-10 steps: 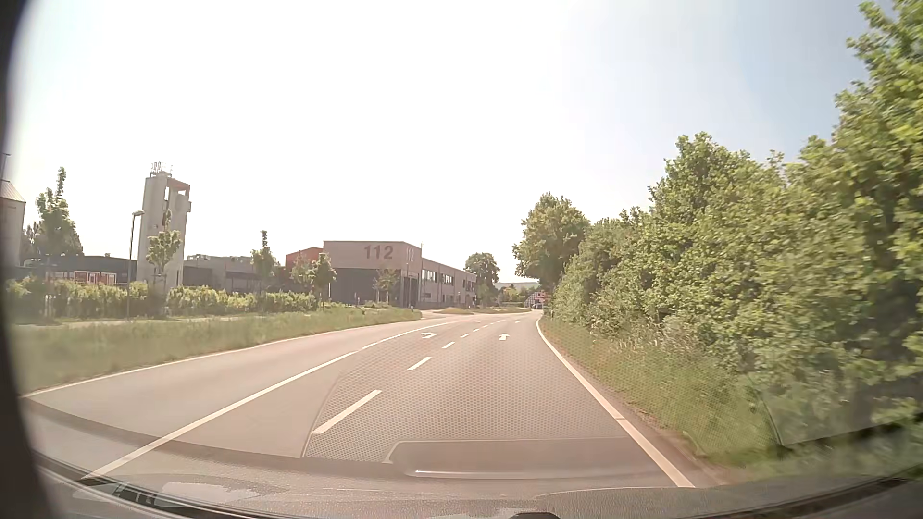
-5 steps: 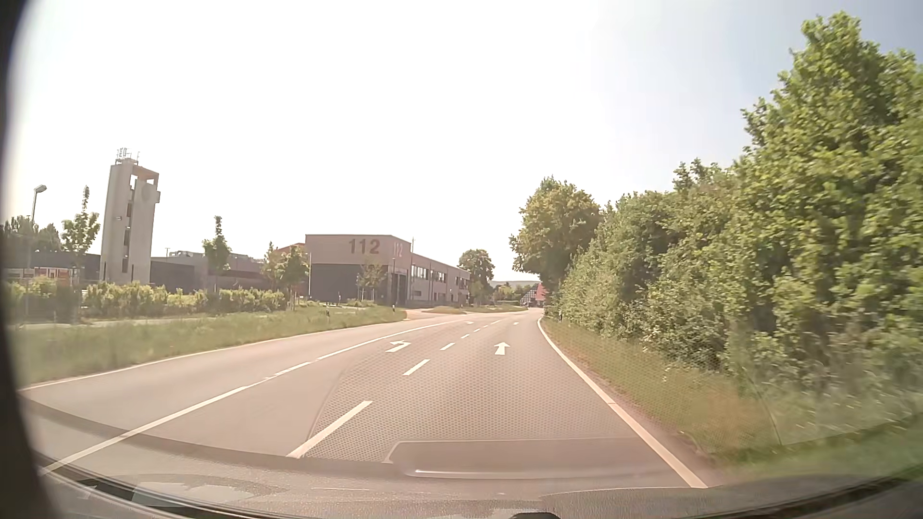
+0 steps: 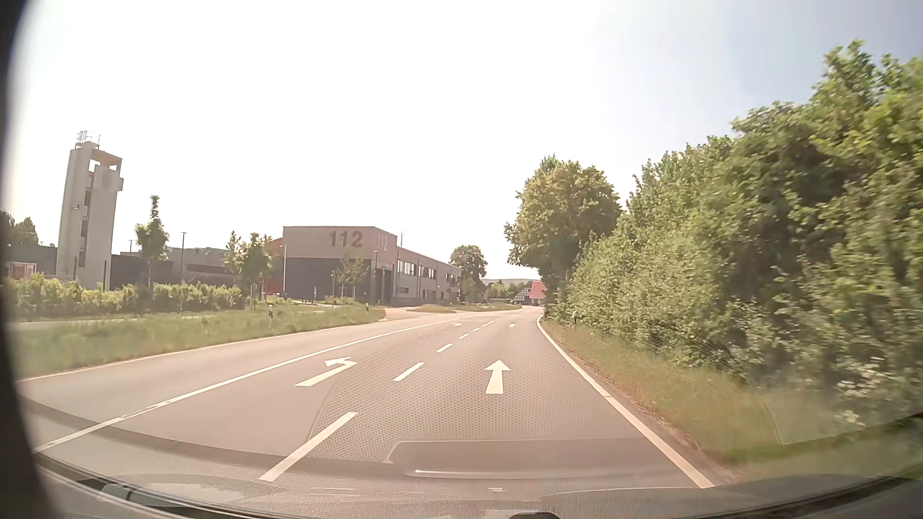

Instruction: Follow the waypoints while adhering to traffic rules and regulations

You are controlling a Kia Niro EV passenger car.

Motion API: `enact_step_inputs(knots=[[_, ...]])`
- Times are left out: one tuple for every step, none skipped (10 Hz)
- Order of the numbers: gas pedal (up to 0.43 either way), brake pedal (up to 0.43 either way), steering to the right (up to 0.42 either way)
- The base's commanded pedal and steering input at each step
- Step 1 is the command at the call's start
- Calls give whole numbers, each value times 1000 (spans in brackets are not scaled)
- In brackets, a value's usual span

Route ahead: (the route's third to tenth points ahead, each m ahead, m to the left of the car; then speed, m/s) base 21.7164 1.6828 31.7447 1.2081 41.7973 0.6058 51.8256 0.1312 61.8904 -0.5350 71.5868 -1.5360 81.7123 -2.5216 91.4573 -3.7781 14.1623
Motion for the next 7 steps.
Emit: enact_step_inputs(knots=[[197, 0, 10], [197, 0, 10], [197, 0, 10], [209, 0, 10], [209, 0, 10], [209, 0, 10], [220, 0, 10]])
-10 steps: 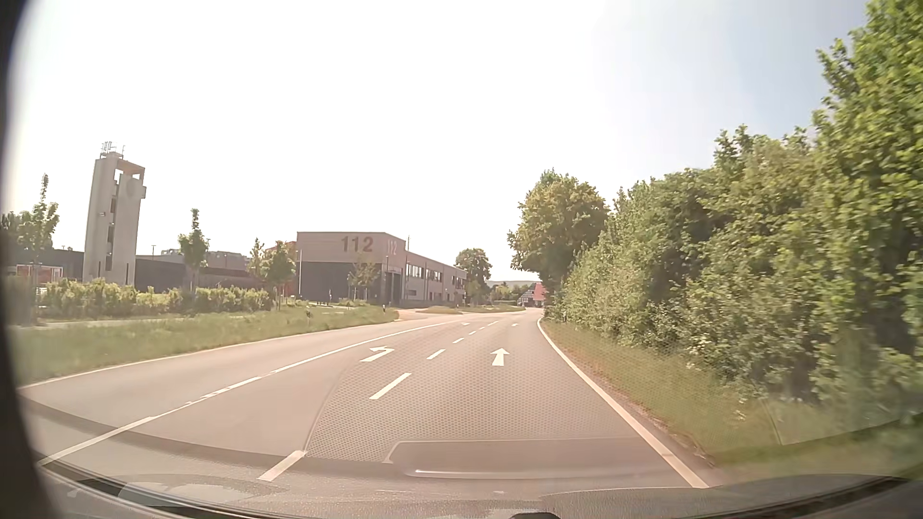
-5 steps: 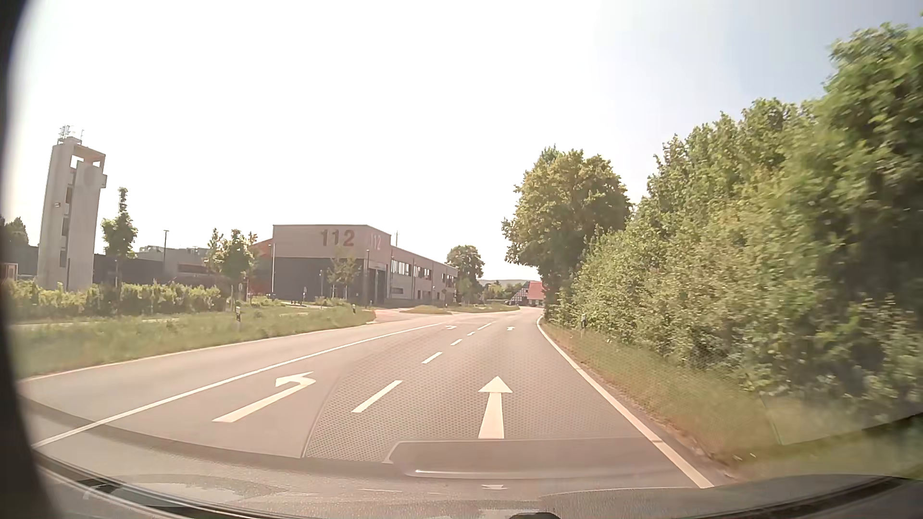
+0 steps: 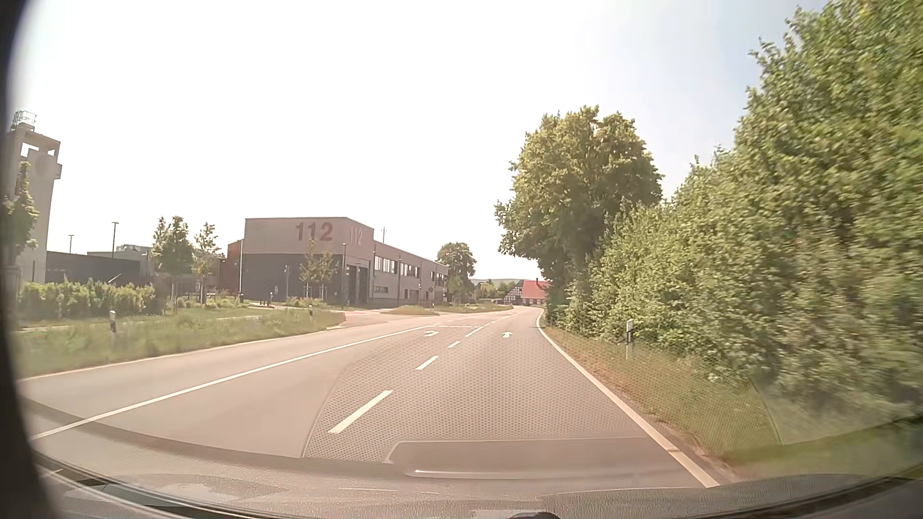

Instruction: Follow the waypoints while adhering to traffic rules and regulations

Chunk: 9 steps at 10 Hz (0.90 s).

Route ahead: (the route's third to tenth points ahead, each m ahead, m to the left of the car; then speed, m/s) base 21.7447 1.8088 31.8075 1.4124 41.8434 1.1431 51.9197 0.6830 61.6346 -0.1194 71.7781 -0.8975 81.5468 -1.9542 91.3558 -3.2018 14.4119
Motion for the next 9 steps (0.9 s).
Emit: enact_step_inputs(knots=[[220, 0, 10], [220, 0, 10], [220, 0, 9], [220, 0, 9], [220, 0, 9], [220, 0, 9], [220, 0, 8], [220, 0, 8], [220, 0, 9]])
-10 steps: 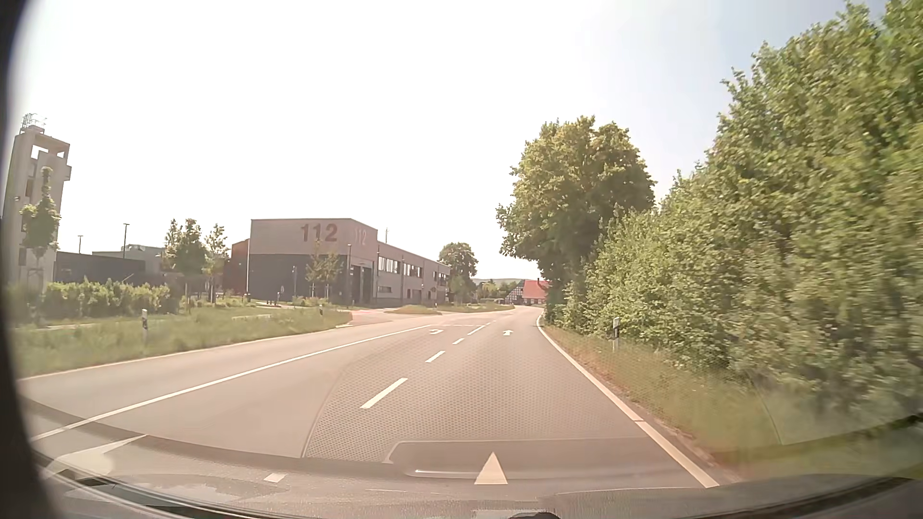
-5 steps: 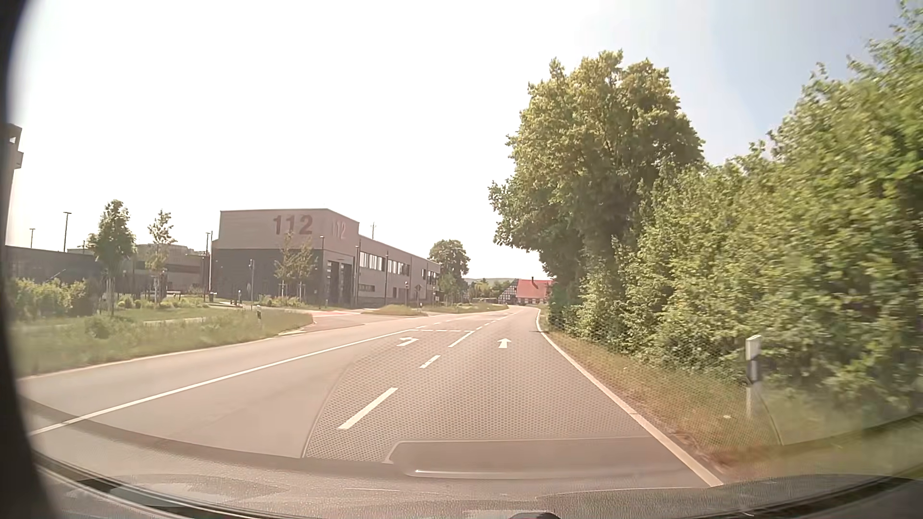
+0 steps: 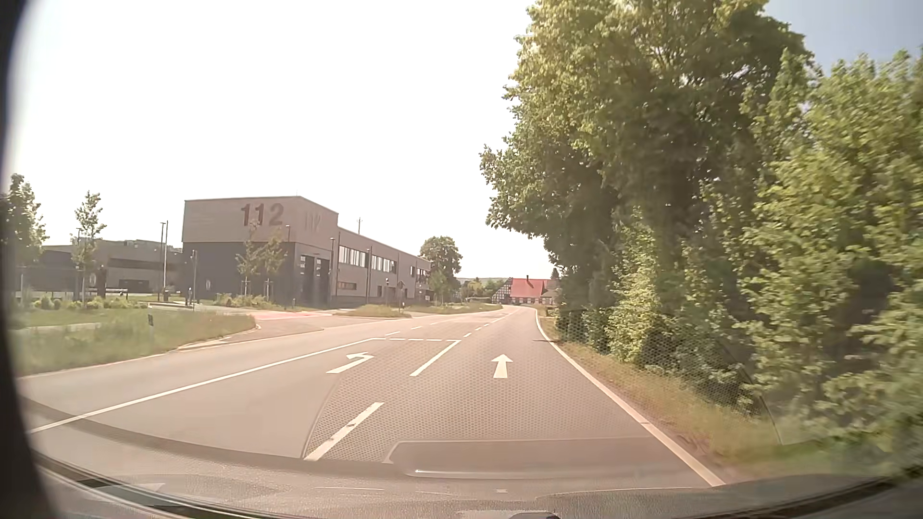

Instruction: Follow the waypoints while adhering to traffic rules and regulations

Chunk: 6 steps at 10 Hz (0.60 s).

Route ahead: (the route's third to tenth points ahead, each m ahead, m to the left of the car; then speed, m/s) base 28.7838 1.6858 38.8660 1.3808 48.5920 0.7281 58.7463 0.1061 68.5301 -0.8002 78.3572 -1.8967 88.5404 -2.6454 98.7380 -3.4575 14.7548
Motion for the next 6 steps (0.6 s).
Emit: enact_step_inputs(knots=[[220, 0, 8], [220, 0, 9], [220, 0, 10], [209, 0, 11], [209, 0, 12], [177, 0, 12]])
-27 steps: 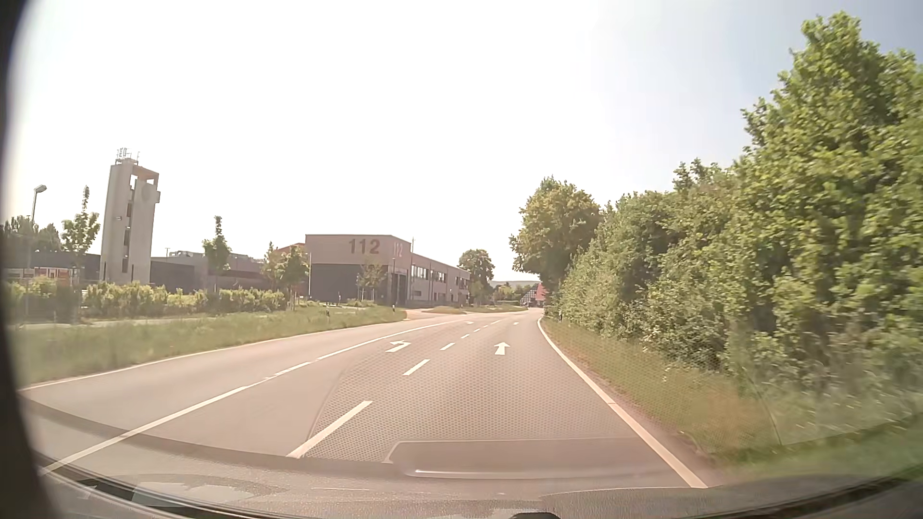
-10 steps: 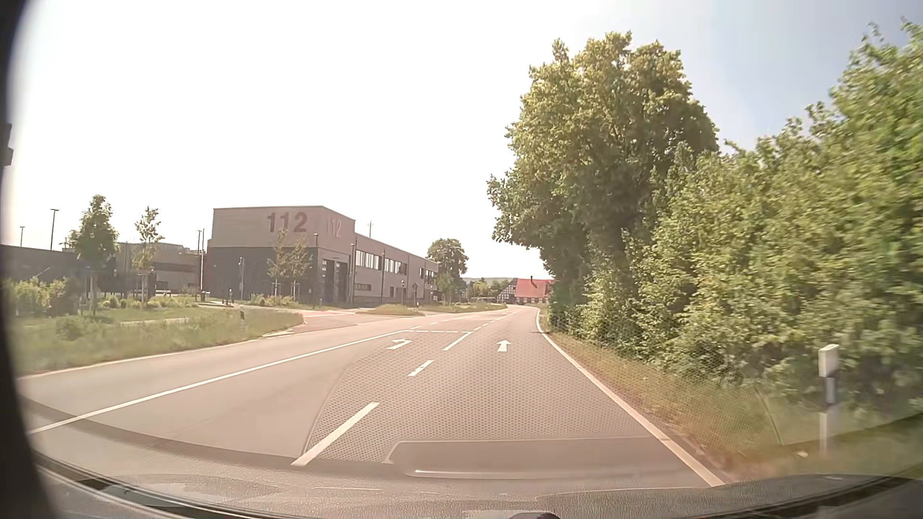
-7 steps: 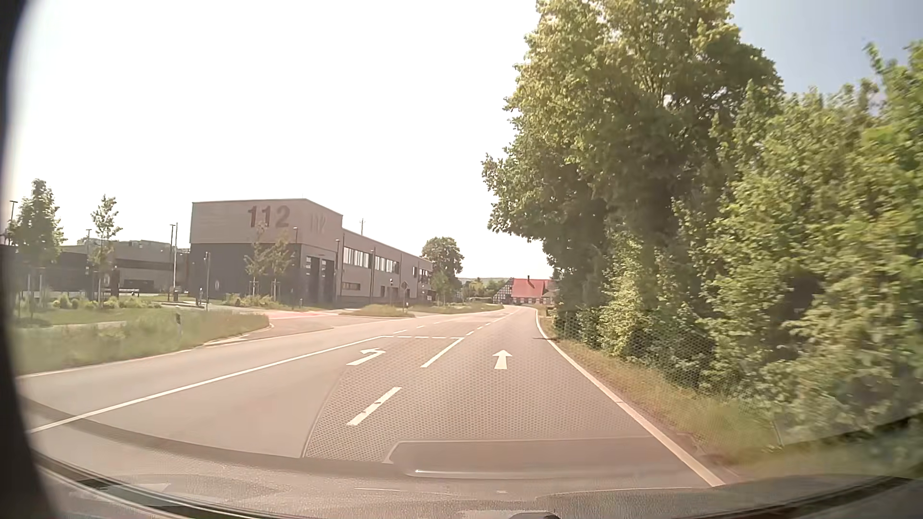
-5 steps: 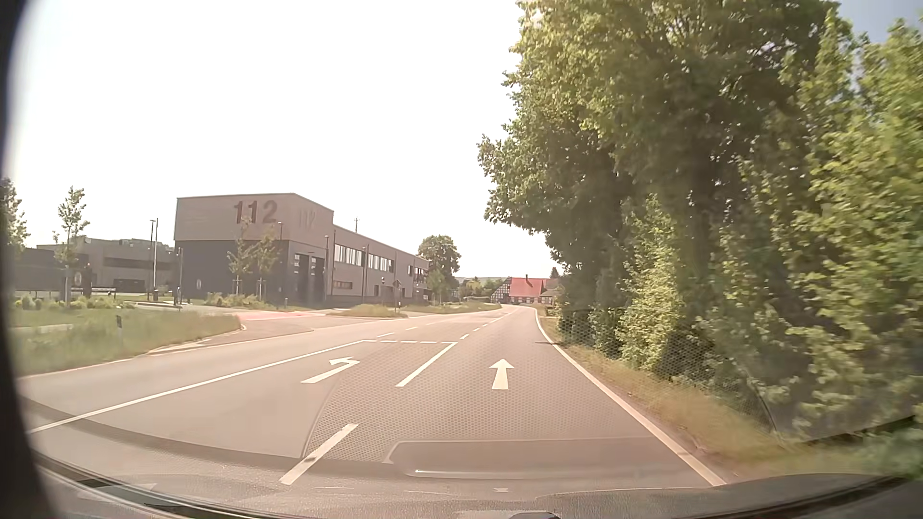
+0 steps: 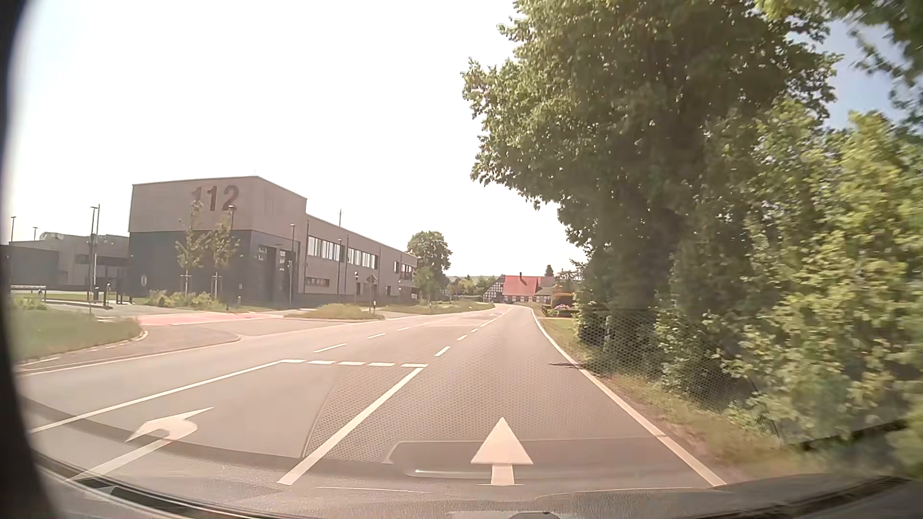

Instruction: Follow the waypoints while adhering to traffic rules and regulations

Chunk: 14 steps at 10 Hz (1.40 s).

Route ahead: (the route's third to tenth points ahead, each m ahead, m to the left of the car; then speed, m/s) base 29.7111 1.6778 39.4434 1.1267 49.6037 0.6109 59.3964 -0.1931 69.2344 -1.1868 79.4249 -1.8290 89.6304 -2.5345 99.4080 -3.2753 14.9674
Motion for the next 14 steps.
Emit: enact_step_inputs(knots=[[150, 0, 12], [138, 0, 12], [130, 0, 12], [130, 0, 11], [130, 0, 11], [130, 0, 11], [130, 0, 10], [138, 0, 10], [138, 0, 9], [150, 0, 9], [157, 0, 8], [150, 0, 7], [138, 0, 6], [118, 0, 7]])
